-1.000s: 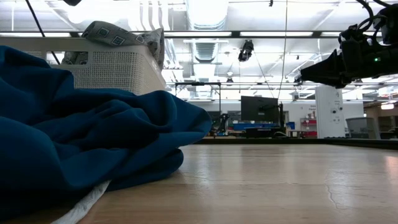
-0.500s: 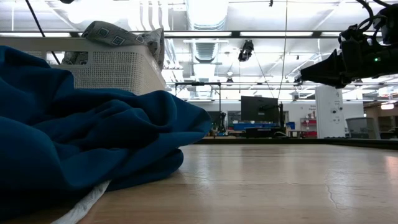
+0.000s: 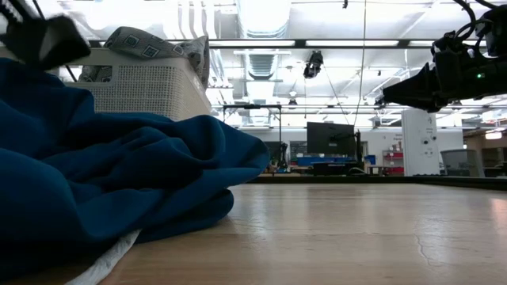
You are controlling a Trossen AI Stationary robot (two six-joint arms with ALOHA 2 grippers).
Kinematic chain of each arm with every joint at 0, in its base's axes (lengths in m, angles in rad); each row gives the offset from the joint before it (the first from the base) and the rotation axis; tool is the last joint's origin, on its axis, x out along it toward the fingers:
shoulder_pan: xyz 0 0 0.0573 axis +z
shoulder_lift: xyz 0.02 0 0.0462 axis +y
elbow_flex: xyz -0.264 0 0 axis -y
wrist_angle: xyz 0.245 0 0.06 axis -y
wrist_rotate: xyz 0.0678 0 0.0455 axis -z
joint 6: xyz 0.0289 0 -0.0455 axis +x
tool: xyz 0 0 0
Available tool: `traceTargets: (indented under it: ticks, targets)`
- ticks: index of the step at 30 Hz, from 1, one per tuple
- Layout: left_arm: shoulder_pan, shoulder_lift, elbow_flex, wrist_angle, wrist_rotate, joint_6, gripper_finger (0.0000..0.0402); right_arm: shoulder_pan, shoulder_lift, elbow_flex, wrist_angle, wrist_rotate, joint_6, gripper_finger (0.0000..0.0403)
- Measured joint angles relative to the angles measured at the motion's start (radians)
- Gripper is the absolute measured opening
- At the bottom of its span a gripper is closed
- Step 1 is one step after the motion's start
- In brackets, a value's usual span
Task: Pick & Place Medicine items
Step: Put the blue patient gown into the white laundry bin
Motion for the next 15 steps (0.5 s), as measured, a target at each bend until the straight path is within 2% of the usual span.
traceTargets:
  ticks: [5, 11, 15]
  targets:
    - [0.000, 0.000, -0.077, 0.049, 0.032, 0.061, 0.0380, 0.000, 0.000, 0.000, 0.000, 0.000, 0.000, 0.0238]
    - [0.001, 0.000, -0.127, 0.065, 0.066, 0.313, 0.0399, 0.000, 0.000, 0.000, 0.000, 0.000, 0.000, 0.0238]
    - [0.007, 0.000, -0.176, 0.068, 0.061, 0.359, 0.0396, 0.000, 0.000, 0.000, 0.000, 0.000, 0.000, 0.0238]
